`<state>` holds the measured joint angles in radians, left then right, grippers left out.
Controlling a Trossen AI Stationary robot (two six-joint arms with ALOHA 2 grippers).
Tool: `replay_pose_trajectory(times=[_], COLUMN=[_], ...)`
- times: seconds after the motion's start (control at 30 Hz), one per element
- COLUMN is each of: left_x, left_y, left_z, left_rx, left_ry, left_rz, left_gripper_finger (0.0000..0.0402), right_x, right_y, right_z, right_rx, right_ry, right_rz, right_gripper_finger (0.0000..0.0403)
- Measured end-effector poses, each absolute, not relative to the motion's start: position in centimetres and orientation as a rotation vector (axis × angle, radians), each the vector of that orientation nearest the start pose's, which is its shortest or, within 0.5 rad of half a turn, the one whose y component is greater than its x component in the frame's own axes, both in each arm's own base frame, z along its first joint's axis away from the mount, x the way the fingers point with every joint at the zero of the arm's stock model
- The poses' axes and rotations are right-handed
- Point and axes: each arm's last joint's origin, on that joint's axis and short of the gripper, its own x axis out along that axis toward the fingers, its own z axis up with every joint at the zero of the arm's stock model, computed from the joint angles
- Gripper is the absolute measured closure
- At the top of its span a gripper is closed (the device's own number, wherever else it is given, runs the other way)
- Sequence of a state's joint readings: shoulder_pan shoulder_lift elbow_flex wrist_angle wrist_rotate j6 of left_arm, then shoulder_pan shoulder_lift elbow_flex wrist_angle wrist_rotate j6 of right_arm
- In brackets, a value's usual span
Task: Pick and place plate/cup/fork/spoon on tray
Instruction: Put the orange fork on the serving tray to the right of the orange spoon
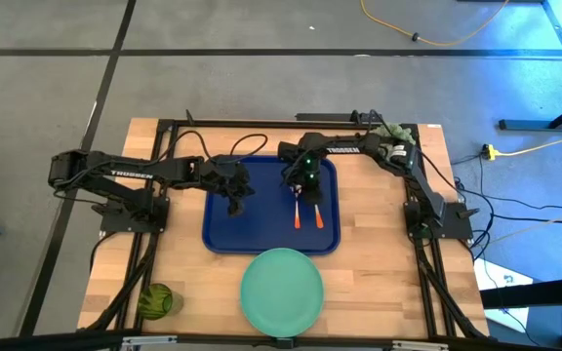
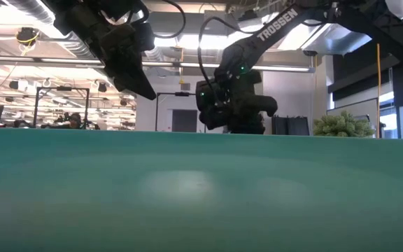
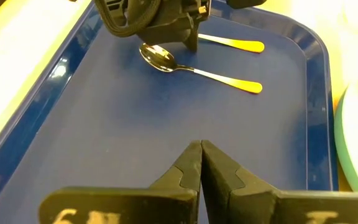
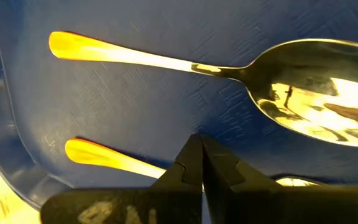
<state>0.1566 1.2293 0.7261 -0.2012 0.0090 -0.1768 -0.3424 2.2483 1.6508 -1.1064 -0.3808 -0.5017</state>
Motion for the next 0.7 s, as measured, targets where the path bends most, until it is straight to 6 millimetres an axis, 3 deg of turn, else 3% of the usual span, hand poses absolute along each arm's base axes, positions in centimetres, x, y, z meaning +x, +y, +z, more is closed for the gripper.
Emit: replay_pose_trajectory(times=[0.7], left_x=[24.6], left_y=[3.9], left_z=[22.4], left_rx=[-0.227], left_ry=[0.688], left_rz=[0.204], left_gripper_finger=[0.0401], right_x=[38.0], right_y=[-14.5], right_z=[12.6], right_rx=[0.262], right_ry=[1.531], right_rz=[0.386], right_gripper_finger=[0.0403])
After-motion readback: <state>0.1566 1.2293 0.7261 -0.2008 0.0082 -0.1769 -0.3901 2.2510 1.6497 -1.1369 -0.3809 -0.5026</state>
